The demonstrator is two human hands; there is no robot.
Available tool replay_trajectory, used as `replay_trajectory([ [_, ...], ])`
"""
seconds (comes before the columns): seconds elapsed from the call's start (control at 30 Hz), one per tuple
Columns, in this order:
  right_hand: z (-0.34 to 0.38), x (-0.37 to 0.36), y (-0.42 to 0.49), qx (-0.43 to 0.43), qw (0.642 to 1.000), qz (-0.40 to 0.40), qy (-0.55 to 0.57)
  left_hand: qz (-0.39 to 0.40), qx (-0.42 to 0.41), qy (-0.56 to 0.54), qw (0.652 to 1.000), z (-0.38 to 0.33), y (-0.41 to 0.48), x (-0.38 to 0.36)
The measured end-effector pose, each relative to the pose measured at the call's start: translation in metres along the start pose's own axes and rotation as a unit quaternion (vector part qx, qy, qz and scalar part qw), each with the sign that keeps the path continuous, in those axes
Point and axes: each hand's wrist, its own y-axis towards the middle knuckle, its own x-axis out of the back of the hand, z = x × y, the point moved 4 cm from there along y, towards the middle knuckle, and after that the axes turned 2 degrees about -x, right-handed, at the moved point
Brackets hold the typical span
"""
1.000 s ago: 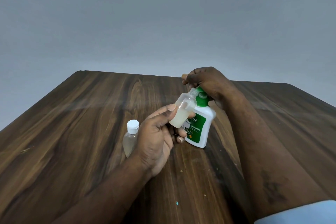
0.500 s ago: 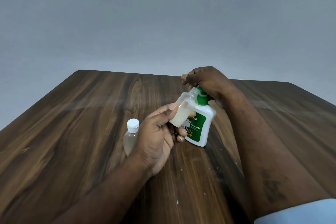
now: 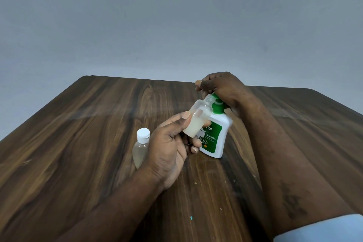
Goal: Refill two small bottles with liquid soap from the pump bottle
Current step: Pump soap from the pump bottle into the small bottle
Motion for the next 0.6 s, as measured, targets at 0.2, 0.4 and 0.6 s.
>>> replay_trajectory([
  [0.2, 0.0045, 0.001, -0.0016, 0.006, 1.0, -0.004, 0.005, 0.007, -0.002, -0.003, 1.0, -0.001, 0.0004, -0.0003],
  [0.4, 0.0015, -0.0003, 0.0005, 0.004, 1.0, 0.002, -0.006, -0.001, -0.001, -0.006, 1.0, -0.0013, 0.0001, 0.0002],
  [0.6, 0.0006, 0.0004, -0.0002, 0.002, 1.0, -0.006, 0.005, 0.002, -0.002, 0.0, 1.0, -0.0007, 0.0003, -0.0003],
])
